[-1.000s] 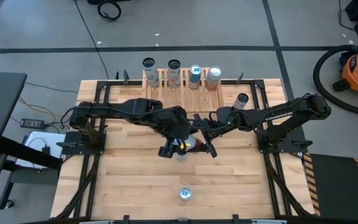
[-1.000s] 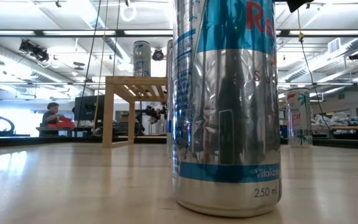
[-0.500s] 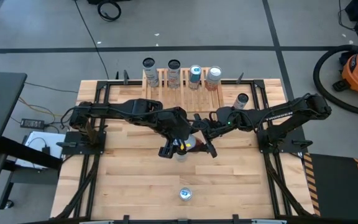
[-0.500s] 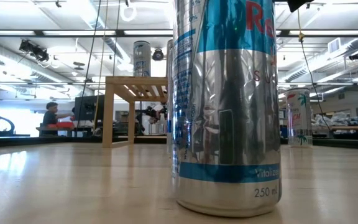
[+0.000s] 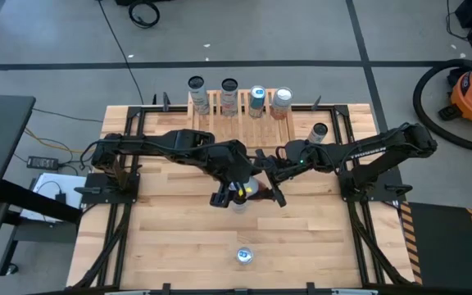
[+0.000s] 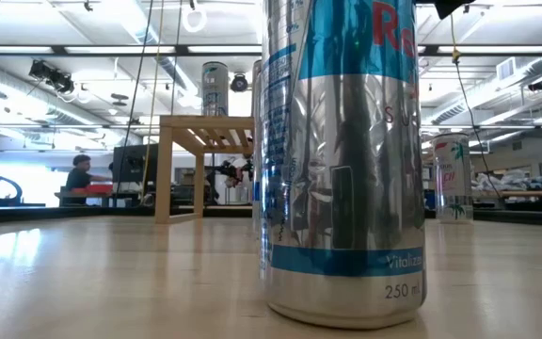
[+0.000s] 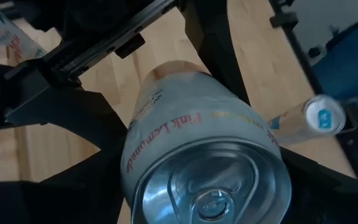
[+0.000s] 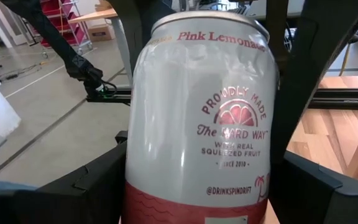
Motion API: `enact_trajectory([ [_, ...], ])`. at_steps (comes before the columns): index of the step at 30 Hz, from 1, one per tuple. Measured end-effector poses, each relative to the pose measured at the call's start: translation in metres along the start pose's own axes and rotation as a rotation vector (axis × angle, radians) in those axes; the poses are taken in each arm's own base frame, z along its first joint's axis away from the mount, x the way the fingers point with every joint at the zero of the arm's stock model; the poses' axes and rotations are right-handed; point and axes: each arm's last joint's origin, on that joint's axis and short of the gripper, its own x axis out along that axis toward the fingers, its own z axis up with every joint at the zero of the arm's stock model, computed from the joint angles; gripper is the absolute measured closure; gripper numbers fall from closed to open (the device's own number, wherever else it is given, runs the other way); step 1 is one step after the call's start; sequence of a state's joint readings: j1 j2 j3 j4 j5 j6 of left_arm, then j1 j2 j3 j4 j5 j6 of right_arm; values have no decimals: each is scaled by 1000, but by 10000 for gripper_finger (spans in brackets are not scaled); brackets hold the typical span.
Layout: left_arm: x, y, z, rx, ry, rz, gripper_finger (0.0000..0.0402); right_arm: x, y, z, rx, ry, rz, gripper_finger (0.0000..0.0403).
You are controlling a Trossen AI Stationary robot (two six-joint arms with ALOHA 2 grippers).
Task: Place canned beverage on shelf
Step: Put the pink-white soda can on the shelf aligned with the other pink-white soda can
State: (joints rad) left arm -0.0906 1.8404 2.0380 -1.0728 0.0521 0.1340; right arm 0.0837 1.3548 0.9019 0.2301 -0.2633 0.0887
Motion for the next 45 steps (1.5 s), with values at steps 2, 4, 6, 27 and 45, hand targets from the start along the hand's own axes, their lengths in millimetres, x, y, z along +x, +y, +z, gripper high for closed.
enact_trajectory([
  [2,0,0,1,-43,-6,-7,86,0,0,0,0,0,2,85],
  [4,0,0,1,-46,-7,-7,86,0,0,0,1,0,1,87],
  [6,0,1,1,-15,-10,-6,86,0,0,0,6,-1,-11,87],
  [27,1,0,3,87,-27,-1,86,-6,9,2,-8,10,-106,87],
  [45,0,-3,3,70,-35,-36,86,-5,8,2,7,5,-106,89],
])
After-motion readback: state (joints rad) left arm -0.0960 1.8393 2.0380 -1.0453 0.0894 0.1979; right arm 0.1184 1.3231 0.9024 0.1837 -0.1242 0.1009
